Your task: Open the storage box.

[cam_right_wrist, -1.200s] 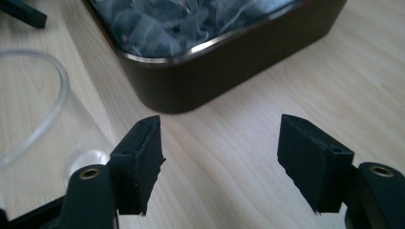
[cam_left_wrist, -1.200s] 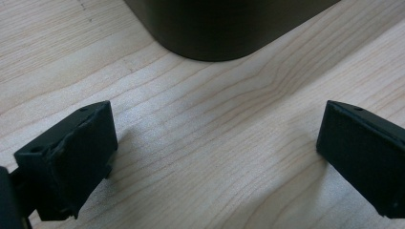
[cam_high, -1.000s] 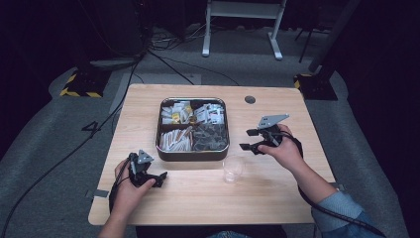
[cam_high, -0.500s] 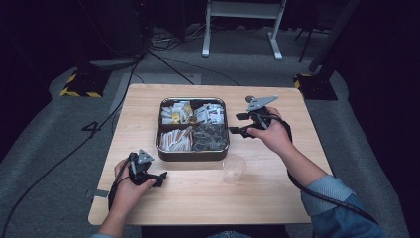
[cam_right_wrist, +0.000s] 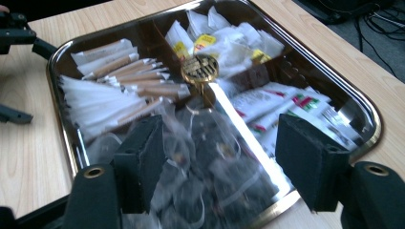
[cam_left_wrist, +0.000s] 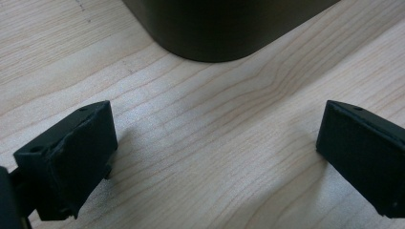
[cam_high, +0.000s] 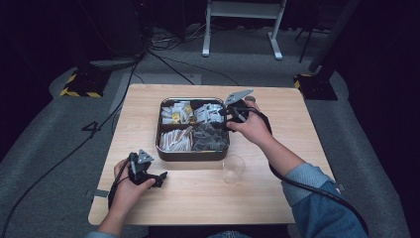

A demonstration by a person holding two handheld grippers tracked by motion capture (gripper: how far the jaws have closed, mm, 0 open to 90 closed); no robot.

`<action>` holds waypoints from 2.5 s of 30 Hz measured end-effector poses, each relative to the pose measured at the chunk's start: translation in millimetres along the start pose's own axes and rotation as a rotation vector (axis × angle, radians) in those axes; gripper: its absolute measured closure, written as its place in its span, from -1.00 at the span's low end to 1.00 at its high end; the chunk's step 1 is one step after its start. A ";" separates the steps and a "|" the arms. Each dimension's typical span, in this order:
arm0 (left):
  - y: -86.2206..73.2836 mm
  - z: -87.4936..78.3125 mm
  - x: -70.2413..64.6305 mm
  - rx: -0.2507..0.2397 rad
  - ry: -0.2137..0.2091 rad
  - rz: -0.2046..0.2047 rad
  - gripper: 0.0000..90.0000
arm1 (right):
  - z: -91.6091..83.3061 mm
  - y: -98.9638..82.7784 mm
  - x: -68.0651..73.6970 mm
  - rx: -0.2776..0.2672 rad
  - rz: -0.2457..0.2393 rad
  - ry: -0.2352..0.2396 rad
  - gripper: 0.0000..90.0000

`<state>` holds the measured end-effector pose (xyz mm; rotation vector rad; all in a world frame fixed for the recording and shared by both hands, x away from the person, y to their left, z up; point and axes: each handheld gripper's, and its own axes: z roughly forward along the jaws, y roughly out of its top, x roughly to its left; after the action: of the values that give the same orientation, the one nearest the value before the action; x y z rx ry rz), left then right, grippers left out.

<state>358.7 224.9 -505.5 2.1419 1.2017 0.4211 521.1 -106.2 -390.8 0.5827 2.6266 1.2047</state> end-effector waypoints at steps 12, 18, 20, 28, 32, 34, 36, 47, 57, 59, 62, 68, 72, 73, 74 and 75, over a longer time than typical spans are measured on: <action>0.9 0.5 0.3 0.004 -0.001 0.002 -0.99 | 40.1 17.6 1.8 0.016 0.035 0.001 -0.27; 0.9 0.6 0.2 0.002 0.000 0.003 -0.99 | 60.2 23.0 1.2 0.024 0.050 -0.015 -0.23; 0.9 0.4 0.2 0.003 0.000 0.003 -0.99 | 65.9 23.1 1.8 0.022 0.068 0.003 -0.21; 0.8 0.5 0.2 0.002 0.000 0.003 -0.99 | 82.8 22.6 4.1 0.061 0.085 0.003 -0.09; 0.8 0.5 0.2 0.002 -0.001 0.003 -0.99 | 90.2 24.0 8.9 0.060 0.087 0.003 0.05; 0.9 0.5 0.3 0.002 0.000 0.003 -0.99 | 91.4 24.1 9.6 0.060 0.089 -0.005 0.06; 0.8 0.5 0.2 0.002 0.000 0.003 -0.99 | 94.0 23.4 9.5 0.075 0.090 -0.012 0.10; 0.8 0.5 0.3 0.002 0.000 0.003 -0.99 | 96.0 25.7 11.8 0.076 0.051 -0.020 0.30; 0.9 0.7 0.1 0.001 -0.001 0.000 -0.99 | 94.4 28.5 9.2 0.075 0.051 -0.008 0.30; 1.0 0.5 0.2 0.003 -0.001 0.001 -0.99 | 93.1 30.0 9.5 0.075 0.037 -0.011 0.30; 1.0 0.5 0.1 0.003 0.000 0.001 -0.99 | 86.9 33.5 8.6 0.052 0.033 -0.013 0.30; 0.9 0.6 0.0 0.002 -0.001 -0.001 -0.99 | 73.3 39.0 5.6 0.028 0.029 -0.015 0.30; 1.0 0.4 0.2 0.004 -0.002 0.001 -0.99 | 64.0 40.2 3.2 0.014 0.031 -0.018 0.30; 1.0 0.4 0.2 0.004 -0.002 0.000 -0.99 | 61.7 40.1 2.5 0.012 0.029 -0.019 0.30; 1.0 0.4 0.2 0.004 -0.002 0.000 -0.99 | 57.8 39.8 1.5 0.006 0.029 -0.022 0.30; 1.0 0.4 0.2 0.004 -0.003 0.001 -0.99 | 54.6 39.6 0.6 0.003 0.028 -0.024 0.30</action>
<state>359.7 224.5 -505.2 2.1457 1.2015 0.4161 549.4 -45.2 -396.2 0.6332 2.6098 1.1940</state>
